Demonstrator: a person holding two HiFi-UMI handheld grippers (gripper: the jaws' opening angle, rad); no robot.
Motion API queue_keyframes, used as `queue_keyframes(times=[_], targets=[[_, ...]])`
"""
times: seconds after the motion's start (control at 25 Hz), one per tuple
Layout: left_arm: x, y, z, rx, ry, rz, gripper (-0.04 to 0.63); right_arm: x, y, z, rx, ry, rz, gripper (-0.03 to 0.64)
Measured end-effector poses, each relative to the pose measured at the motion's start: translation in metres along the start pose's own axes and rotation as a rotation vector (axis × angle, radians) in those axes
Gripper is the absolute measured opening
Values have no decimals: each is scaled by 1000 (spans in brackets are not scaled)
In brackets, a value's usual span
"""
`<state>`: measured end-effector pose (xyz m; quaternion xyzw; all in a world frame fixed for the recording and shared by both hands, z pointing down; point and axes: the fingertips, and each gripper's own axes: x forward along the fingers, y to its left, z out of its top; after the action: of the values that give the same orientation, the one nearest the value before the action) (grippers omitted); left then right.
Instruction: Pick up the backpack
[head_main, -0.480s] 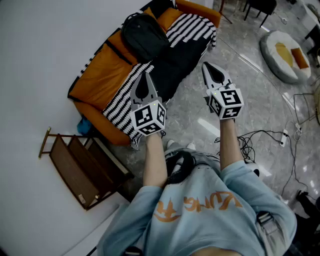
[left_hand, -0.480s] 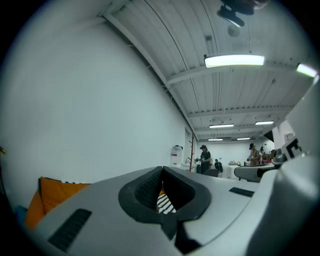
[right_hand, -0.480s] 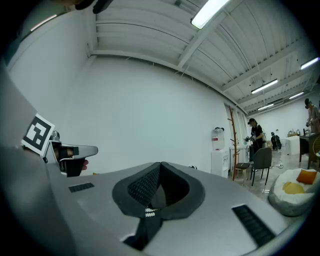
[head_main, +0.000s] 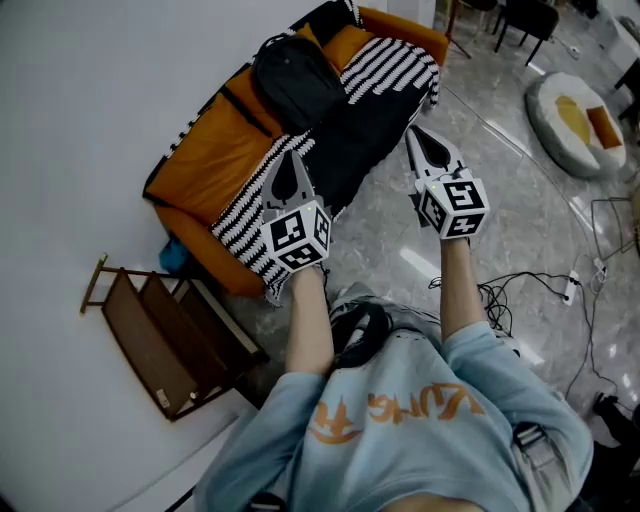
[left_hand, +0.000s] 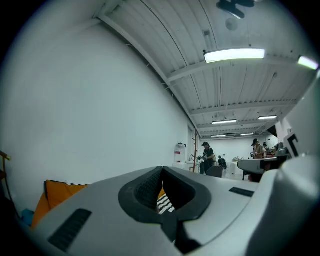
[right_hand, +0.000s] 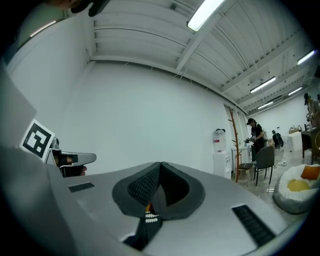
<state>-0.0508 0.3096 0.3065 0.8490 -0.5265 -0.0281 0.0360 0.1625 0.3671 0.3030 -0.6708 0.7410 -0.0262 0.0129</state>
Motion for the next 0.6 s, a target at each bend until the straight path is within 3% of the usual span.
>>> queue_keyframes(times=[0.6], targets=[[23,8,11,-40,-31,37,20,20,-19,20,-33,-37,21,-2]])
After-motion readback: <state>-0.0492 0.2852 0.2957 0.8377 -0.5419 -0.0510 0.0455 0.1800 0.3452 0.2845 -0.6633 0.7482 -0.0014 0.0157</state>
